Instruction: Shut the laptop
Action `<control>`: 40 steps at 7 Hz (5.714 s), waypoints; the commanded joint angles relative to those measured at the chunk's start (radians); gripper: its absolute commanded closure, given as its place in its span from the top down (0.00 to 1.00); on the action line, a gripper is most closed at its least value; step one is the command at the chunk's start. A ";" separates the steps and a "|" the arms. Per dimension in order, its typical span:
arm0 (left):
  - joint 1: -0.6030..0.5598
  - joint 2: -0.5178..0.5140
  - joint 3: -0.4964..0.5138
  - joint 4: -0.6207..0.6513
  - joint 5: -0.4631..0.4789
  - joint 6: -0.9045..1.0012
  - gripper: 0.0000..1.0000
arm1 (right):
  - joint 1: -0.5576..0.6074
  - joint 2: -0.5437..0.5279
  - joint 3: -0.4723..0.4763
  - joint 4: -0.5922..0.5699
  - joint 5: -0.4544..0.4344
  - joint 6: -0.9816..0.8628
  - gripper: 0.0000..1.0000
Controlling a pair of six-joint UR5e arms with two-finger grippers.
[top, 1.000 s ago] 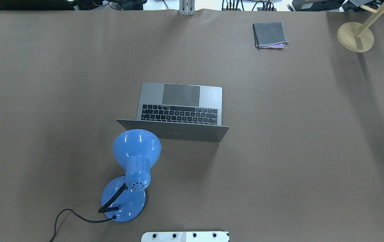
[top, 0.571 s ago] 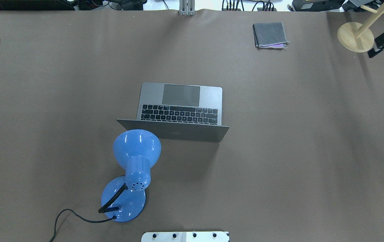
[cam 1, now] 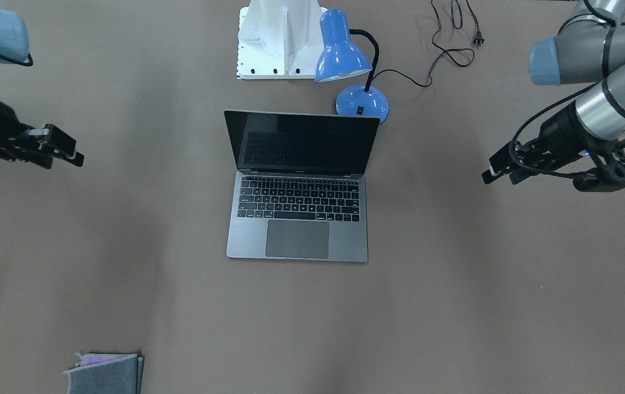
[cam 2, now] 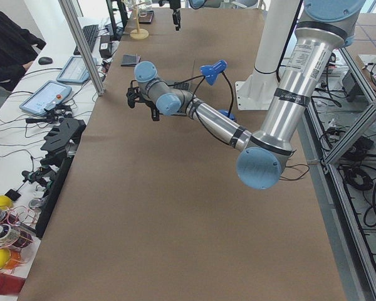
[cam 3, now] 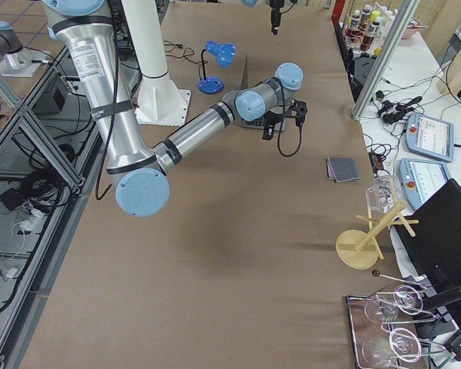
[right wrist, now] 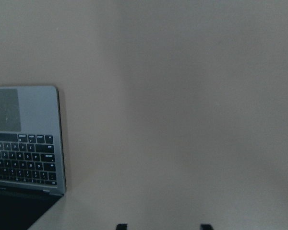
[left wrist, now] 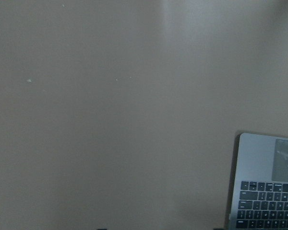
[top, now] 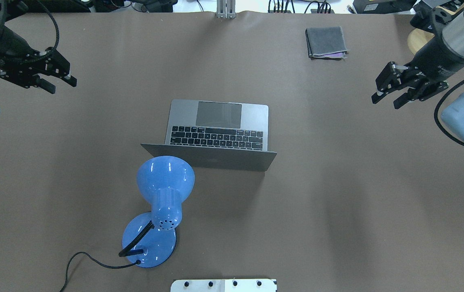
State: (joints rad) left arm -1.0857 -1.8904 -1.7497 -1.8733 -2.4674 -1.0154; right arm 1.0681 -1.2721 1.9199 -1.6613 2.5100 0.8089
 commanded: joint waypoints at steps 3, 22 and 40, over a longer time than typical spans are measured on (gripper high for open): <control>0.153 0.024 -0.068 -0.090 -0.010 -0.032 0.00 | -0.204 -0.013 0.135 0.000 0.006 0.072 0.00; 0.389 -0.136 -0.068 -0.109 0.001 -0.221 0.00 | -0.355 0.254 -0.070 0.190 -0.054 0.257 0.00; 0.286 -0.446 0.505 -0.332 0.197 -0.198 0.00 | -0.250 0.513 -0.706 0.520 -0.167 0.245 0.00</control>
State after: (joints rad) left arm -0.8001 -2.3289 -1.2756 -2.1895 -2.2885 -1.2139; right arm 0.8195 -0.7617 1.2641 -1.1897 2.3611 1.0540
